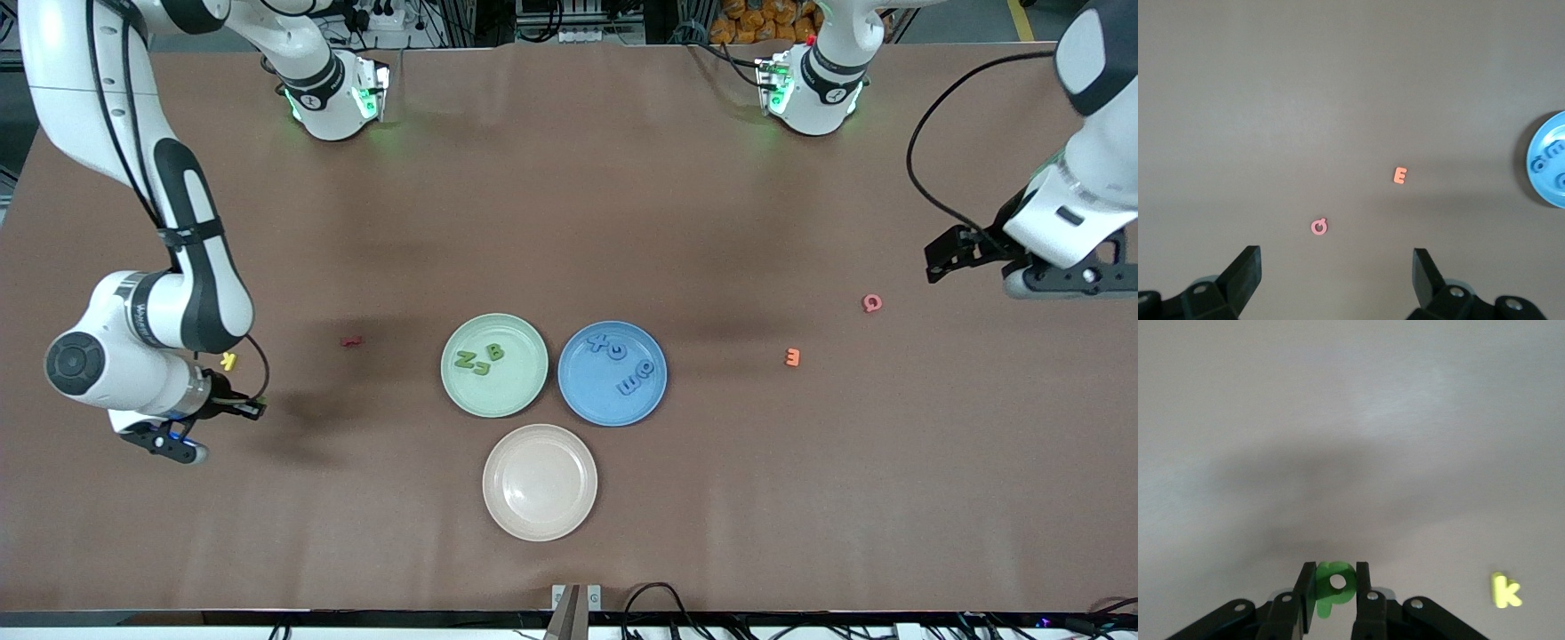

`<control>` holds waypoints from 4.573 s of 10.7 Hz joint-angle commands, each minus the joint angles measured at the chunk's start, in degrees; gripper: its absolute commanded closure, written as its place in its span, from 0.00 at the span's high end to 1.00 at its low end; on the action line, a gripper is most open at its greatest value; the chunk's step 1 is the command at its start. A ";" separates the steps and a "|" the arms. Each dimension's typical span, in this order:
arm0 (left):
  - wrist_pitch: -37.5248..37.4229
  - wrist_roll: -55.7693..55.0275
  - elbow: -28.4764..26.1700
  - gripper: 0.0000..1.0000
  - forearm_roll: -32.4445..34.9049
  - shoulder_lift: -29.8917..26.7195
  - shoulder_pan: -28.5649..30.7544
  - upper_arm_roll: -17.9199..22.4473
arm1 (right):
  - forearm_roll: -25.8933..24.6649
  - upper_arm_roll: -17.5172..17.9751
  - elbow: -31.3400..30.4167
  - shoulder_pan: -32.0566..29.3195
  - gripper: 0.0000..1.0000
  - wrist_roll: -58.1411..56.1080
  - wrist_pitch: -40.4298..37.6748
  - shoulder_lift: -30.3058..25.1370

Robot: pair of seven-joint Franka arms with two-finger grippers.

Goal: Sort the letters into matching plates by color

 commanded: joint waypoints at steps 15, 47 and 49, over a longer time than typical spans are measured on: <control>-13.78 8.83 15.80 1.00 -4.23 2.30 -0.69 3.31 | -0.92 0.84 3.44 27.71 0.22 -0.50 -2.82 2.42; -11.05 8.04 12.98 1.00 -4.50 0.98 -0.86 2.17 | -1.44 -12.16 14.78 2.75 1.00 -23.90 -37.95 -25.86; -11.05 8.04 12.98 1.00 -4.41 1.07 -0.86 2.26 | -1.36 -11.99 14.35 4.59 1.00 -16.36 -39.91 -29.02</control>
